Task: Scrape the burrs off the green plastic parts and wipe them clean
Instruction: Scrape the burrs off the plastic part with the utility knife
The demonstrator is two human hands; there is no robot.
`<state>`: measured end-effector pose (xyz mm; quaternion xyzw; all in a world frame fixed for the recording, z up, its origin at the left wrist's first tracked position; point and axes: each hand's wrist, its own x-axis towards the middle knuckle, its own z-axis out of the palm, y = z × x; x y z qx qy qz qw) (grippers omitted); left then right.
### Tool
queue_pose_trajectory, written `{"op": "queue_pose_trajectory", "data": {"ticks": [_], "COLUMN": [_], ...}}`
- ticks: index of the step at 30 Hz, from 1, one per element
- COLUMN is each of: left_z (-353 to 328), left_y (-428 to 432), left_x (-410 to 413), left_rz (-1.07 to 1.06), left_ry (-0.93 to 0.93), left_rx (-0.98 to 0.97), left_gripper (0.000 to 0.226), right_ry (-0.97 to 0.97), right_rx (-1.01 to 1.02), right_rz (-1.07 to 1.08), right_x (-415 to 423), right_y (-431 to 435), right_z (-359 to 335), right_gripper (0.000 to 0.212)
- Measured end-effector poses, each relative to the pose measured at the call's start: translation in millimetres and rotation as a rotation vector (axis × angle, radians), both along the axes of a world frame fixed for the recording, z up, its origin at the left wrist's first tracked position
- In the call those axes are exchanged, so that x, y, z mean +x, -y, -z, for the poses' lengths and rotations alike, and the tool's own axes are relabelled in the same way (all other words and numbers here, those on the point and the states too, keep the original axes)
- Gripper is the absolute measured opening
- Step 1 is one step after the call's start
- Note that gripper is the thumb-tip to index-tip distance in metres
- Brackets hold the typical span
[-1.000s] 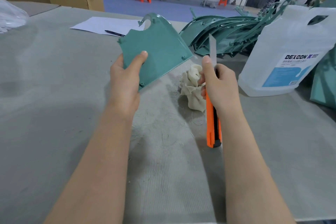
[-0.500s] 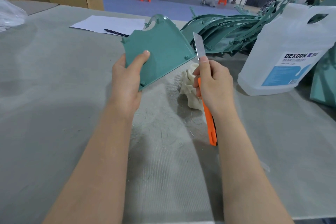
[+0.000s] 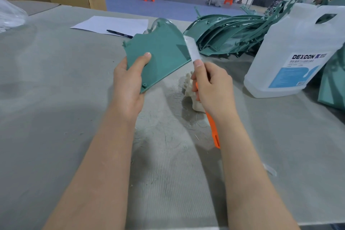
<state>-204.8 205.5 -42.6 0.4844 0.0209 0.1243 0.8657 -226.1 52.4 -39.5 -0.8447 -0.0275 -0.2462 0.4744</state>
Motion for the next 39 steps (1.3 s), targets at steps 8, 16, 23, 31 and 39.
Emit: {"op": "queue_pose_trajectory", "data": {"ticks": [8, 16, 23, 31, 39], "left_z": [-2.3, -4.0, -4.1, -3.6, -2.6], "left_y": [0.4, 1.6, 1.2, 1.2, 0.2], "left_x": [-4.4, -6.3, -6.4, -6.4, -4.5], "left_rz": [0.032, 0.06, 0.082, 0.112, 0.125], "left_ry": [0.007, -0.011, -0.029, -0.059, -0.041], "left_rx": [-0.005, -0.013, -0.029, -0.04, -0.024], "left_gripper": [0.013, 0.012, 0.01, 0.007, 0.009], "right_ry": [0.0, 0.006, 0.009, 0.014, 0.007], "right_rx": [0.131, 0.117, 0.182, 0.239, 0.301], "right_rz": [0.102, 0.047, 0.004, -0.075, -0.085], "right_x": [0.3, -0.6, -1.6, -3.7, -2.3], "right_y": [10.9, 6.7, 5.8, 5.6, 5.7], "right_z": [-5.1, -4.6, -5.5, -6.7, -7.8], "right_gripper": [0.046, 0.044, 0.044, 0.054, 0.058]}}
